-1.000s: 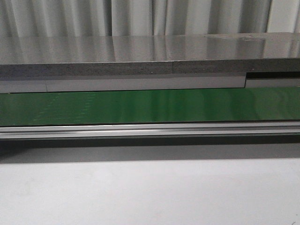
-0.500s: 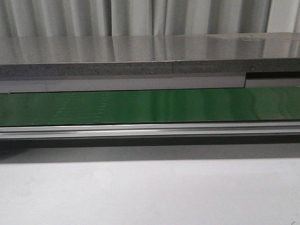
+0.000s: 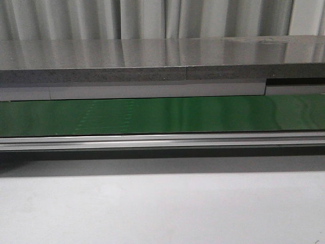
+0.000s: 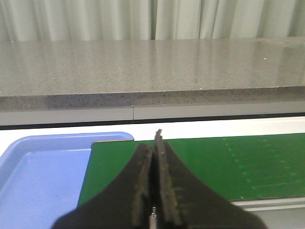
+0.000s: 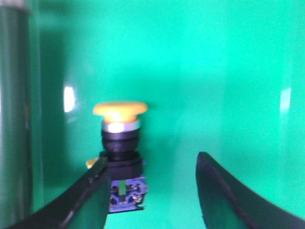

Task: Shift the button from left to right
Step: 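Lift the button with the right gripper and carry it over the green tray, then lower the button into the green tray and open the right gripper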

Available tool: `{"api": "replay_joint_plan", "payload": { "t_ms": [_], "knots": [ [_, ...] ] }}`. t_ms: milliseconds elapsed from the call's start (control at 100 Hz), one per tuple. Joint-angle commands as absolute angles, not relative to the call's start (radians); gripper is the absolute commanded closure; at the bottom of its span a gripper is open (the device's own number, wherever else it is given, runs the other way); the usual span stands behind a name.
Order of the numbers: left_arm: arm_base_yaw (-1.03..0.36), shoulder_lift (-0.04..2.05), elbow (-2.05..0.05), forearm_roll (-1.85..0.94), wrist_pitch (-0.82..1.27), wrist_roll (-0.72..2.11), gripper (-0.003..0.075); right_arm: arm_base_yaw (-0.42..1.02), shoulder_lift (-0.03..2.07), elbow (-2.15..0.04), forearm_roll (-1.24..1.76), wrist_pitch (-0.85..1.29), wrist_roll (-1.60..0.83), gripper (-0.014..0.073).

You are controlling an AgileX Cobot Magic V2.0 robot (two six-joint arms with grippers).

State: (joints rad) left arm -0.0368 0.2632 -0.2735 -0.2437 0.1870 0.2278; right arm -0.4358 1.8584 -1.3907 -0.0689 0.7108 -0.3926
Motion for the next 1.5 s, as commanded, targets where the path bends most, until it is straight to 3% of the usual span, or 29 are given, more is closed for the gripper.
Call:
{"api": "replay_joint_plan", "payload": {
  "t_ms": [0, 270, 540, 980, 1490],
  "knots": [
    [-0.046, 0.273, -0.301, -0.256, 0.109, 0.227, 0.0740, -0.441, 1.761, -1.426, -0.030, 0.647, -0.381, 0.0178],
    [-0.046, 0.273, -0.301, -0.256, 0.109, 0.227, 0.0740, -0.380, 1.673, -1.425, 0.146, 0.623, -0.381, 0.0178],
    [-0.046, 0.273, -0.301, -0.256, 0.109, 0.227, 0.0740, -0.219, 1.583, -1.362, 0.226, 0.501, -0.381, 0.0178],
    [-0.046, 0.273, -0.301, -0.256, 0.109, 0.227, 0.0740, 0.005, 1.248, -0.938, 0.252, 0.188, -0.381, 0.0179],
    [-0.046, 0.273, -0.301, -0.256, 0.109, 0.227, 0.0740, 0.036, 0.689, -0.550, 0.331, 0.158, -0.381, 0.0179]
  ]
}}
